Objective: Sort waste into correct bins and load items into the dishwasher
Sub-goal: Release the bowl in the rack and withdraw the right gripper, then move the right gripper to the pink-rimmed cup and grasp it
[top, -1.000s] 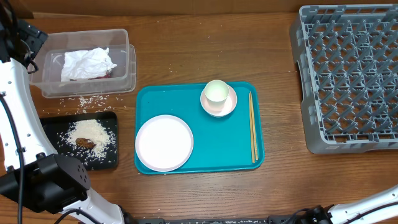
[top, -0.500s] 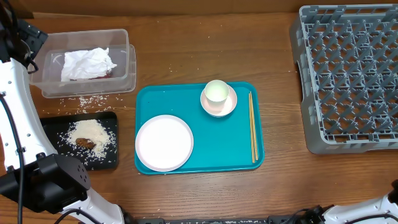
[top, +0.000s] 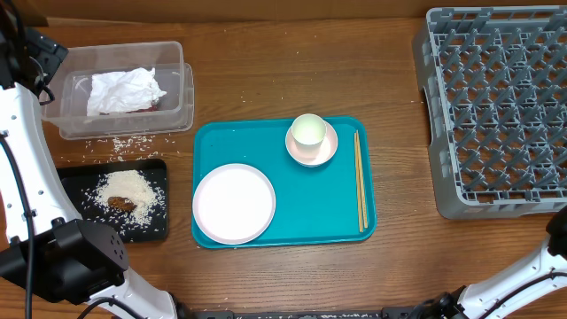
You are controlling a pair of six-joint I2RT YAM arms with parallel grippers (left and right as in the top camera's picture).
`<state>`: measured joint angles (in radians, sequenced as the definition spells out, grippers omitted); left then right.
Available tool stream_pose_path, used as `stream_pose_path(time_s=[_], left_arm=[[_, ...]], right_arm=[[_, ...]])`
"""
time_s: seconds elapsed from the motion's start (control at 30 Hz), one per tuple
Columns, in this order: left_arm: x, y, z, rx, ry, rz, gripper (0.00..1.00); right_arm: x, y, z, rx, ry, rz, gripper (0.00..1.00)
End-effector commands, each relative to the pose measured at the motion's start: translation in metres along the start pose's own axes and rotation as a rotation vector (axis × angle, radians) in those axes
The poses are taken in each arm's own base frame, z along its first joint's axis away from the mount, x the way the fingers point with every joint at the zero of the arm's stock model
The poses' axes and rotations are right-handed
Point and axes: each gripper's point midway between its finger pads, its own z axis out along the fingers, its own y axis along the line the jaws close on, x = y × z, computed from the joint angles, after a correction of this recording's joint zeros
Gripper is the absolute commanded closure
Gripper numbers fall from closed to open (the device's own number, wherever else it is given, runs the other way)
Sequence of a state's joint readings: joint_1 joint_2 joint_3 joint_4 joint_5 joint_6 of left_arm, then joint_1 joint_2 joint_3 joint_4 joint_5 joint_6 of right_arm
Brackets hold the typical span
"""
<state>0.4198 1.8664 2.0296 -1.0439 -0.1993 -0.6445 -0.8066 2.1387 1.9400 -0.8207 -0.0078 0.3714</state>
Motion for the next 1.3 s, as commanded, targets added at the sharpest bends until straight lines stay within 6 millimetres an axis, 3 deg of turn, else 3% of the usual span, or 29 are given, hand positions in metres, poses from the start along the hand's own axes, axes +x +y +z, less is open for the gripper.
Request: stream_pose_path(time_s=[0.0, 0.23, 0.4, 0.47, 0.53, 0.7, 0.8, 0.9, 0.97, 1.13, 1.23, 1.27], left_arm=[[-0.003, 0.003, 0.002, -0.015, -0.008, 0.013, 0.0], [-0.003, 0.003, 0.002, -0.014, -0.009, 0.013, 0.0], [-0.003, 0.003, 0.002, -0.014, -0.009, 0.013, 0.0], [-0.003, 0.003, 0.002, -0.015, -0.008, 0.013, 0.0], [-0.003, 0.003, 0.002, -0.014, -0.009, 0.013, 0.0], [-0.003, 0.003, 0.002, -0.015, -0.008, 0.013, 0.0], [-0.003, 0.003, 0.002, -0.014, -0.009, 0.013, 0.0], [-0.003, 0.003, 0.002, -0.015, -0.008, 0.013, 0.0], [-0.003, 0.003, 0.002, -0.014, -0.009, 0.013, 0.0], [-0.003, 0.003, 0.002, -0.014, -0.009, 0.013, 0.0], [-0.003, 0.003, 0.002, -0.015, -0.008, 0.013, 0.0], [-0.003, 0.003, 0.002, -0.014, -0.009, 0.013, 0.0]], right_arm=[[-0.016, -0.031, -0.007, 0.171, -0.09, 0.06, 0.69], [-0.001, -0.053, -0.009, 0.225, -0.02, 0.14, 0.7], [0.004, -0.056, -0.013, 0.232, 0.003, 0.158, 0.8], [-0.001, -0.051, -0.019, 0.21, -0.013, 0.162, 0.84], [-0.01, -0.044, -0.036, 0.187, -0.053, 0.191, 0.96], [-0.03, -0.025, -0.063, 0.102, -0.136, 0.229, 0.96], [-0.028, -0.01, -0.069, 0.046, -0.126, 0.218, 0.96], [-0.009, 0.024, -0.075, -0.121, -0.013, 0.201, 0.95], [0.009, 0.06, -0.086, -0.318, 0.105, 0.186, 0.93], [0.057, 0.149, -0.15, -0.871, 0.379, 0.011, 0.9], [0.098, 0.188, -0.184, -1.059, 0.481, -0.145, 0.85], [0.131, 0.207, -0.194, -1.076, 0.528, -0.243, 0.82]])
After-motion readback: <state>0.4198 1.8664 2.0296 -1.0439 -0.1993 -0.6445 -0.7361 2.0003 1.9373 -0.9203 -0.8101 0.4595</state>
